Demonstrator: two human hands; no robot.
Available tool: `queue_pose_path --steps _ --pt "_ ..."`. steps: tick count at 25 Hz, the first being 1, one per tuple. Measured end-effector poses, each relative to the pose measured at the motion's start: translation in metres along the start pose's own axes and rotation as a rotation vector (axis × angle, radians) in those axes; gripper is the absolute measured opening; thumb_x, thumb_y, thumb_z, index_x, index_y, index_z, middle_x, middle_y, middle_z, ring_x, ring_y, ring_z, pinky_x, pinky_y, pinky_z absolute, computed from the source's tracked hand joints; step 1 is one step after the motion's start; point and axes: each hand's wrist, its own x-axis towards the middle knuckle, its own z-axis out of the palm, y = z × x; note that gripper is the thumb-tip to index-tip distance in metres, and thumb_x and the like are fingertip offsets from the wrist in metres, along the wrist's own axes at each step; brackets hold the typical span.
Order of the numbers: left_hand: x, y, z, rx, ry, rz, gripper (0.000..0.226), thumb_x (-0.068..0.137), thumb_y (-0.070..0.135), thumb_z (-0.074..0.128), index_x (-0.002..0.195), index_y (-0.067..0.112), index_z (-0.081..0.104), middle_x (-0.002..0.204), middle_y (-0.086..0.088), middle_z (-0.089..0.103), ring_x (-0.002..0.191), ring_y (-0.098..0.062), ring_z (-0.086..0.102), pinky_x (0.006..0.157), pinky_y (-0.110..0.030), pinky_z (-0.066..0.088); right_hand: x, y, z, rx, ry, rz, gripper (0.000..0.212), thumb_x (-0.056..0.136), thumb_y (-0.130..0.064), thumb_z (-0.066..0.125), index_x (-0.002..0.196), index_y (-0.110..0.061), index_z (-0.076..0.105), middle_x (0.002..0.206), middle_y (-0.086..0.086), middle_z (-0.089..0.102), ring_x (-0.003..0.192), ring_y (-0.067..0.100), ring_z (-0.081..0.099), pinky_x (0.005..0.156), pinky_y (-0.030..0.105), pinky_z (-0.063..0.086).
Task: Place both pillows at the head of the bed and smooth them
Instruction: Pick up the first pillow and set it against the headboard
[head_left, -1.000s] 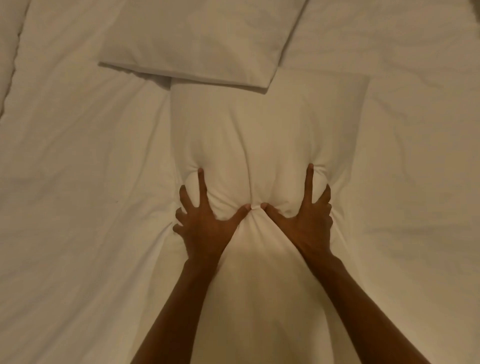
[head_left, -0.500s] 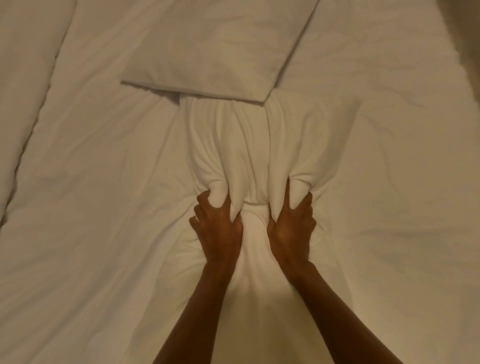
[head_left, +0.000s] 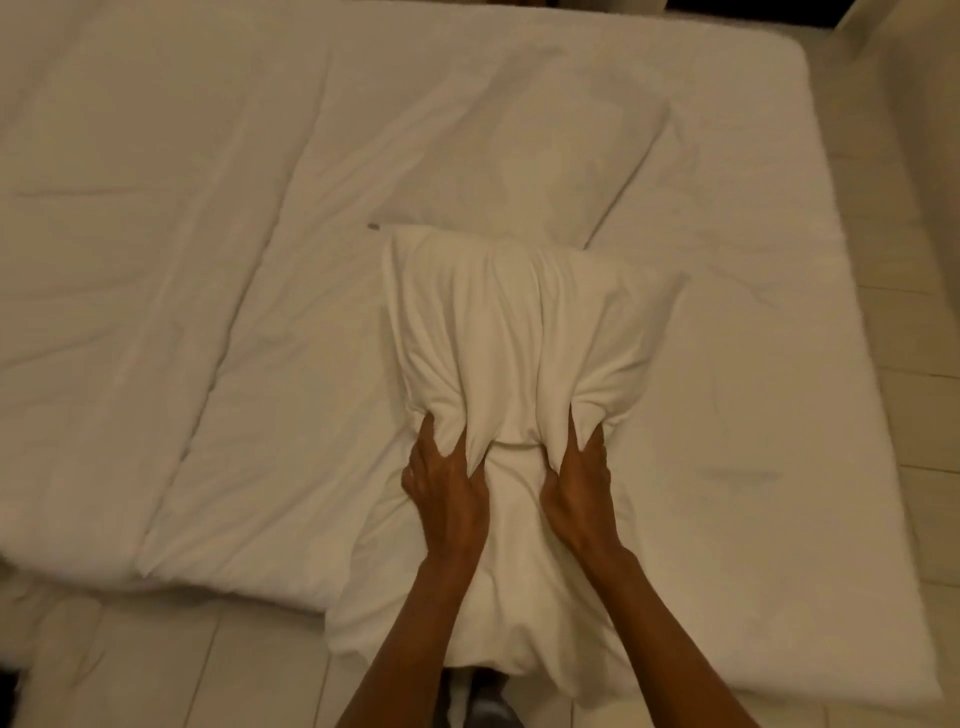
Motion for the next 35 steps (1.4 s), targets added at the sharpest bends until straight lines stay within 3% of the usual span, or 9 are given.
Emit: queue_pose_path --steps 6,12,15,17,22,25,28,31,35 --pt "-0.01 0.043 -0.129 -0.028 0.011 -0.114 0.052 0.102 0.014 0.045 0.152 0.022 0.036 0.166 -0.012 0.012 0.152 -0.037 0.011 0.119 -0.06 0.007 -0.045 -0.12 -0.07 -0.005 -0.055 -0.143 0.082 0.096 -0.001 0.035 0.16 -0.036 -0.004 0.168 0.017 -0.007 0.154 0.04 -0.002 0.123 0.059 0.005" --pt "0.006 0.052 -0.25 -0.122 0.24 -0.174 0.055 0.104 0.016 0.035 0.157 0.014 0.02 0.164 -0.017 0.017 0.151 -0.039 0.017 0.119 -0.059 0.017 -0.06 -0.247 -0.085 0.028 -0.035 -0.439 0.082 0.1 -0.011 0.038 0.156 -0.046 -0.011 0.168 0.016 -0.002 0.154 0.04 0.007 0.121 0.059 0.019" --pt "0.014 0.037 -0.301 -0.126 0.426 -0.149 0.059 0.1 0.01 0.039 0.156 0.013 0.02 0.151 -0.026 0.041 0.132 -0.046 0.048 0.102 -0.063 0.04 -0.08 -0.314 -0.08 0.041 -0.004 -0.56 0.096 0.093 -0.002 0.039 0.151 -0.054 -0.019 0.168 0.019 0.001 0.147 0.047 0.024 0.112 0.063 0.032" --pt "0.019 0.027 -0.337 -0.096 0.541 -0.101 0.073 0.099 0.009 0.039 0.158 0.032 0.003 0.132 -0.024 0.058 0.104 -0.041 0.065 0.084 -0.058 0.052 -0.095 -0.356 -0.075 0.088 0.003 -0.616 0.105 0.087 0.006 0.037 0.149 -0.057 -0.018 0.168 0.018 0.003 0.143 0.05 0.03 0.104 0.067 0.038" --pt "0.018 -0.017 -0.424 -0.082 0.635 -0.073 0.091 0.093 -0.004 0.032 0.151 0.05 -0.013 0.078 -0.009 0.056 0.056 -0.022 0.054 0.058 -0.047 0.054 -0.13 -0.438 -0.039 0.06 -0.009 -0.791 0.106 0.085 0.01 0.031 0.148 -0.06 -0.016 0.169 -0.007 0.008 0.154 0.037 -0.001 0.087 0.055 0.052" --pt "0.024 -0.058 -0.467 -0.106 0.671 -0.045 0.088 0.096 -0.001 0.034 0.151 0.052 -0.009 0.081 -0.008 0.058 0.065 -0.021 0.059 0.066 -0.047 0.055 -0.149 -0.486 -0.011 0.004 -0.017 -0.86 0.098 0.092 0.007 0.031 0.15 -0.059 -0.013 0.168 -0.016 0.001 0.155 0.033 -0.004 0.071 0.036 0.049" --pt "0.033 -0.1 -0.505 -0.171 0.666 -0.018 0.078 0.101 0.011 0.033 0.146 0.062 -0.006 0.104 -0.008 0.063 0.093 -0.024 0.063 0.08 -0.051 0.053 -0.164 -0.527 0.019 -0.053 -0.047 -0.88 0.091 0.096 0.004 0.03 0.153 -0.055 -0.008 0.169 -0.012 -0.002 0.155 0.032 -0.004 0.086 0.047 0.049" --pt "0.042 -0.135 -0.539 -0.242 0.671 -0.034 0.063 0.105 0.02 0.032 0.148 0.061 0.008 0.121 -0.007 0.064 0.116 -0.029 0.058 0.09 -0.053 0.05 -0.174 -0.566 0.051 -0.099 -0.044 -0.898 0.09 0.097 0.002 0.031 0.151 -0.059 -0.008 0.17 0.005 -0.001 0.154 0.036 0.007 0.081 0.047 0.052" --pt "0.054 -0.178 -0.577 -0.32 0.718 -0.063 0.053 0.105 0.022 0.036 0.15 0.051 0.028 0.124 -0.007 0.063 0.112 -0.029 0.061 0.088 -0.052 0.054 -0.176 -0.613 0.093 -0.163 -0.067 -0.904 0.079 0.105 -0.014 0.033 0.147 -0.064 -0.011 0.168 0.016 -0.004 0.149 0.049 0.019 0.081 0.043 0.05"
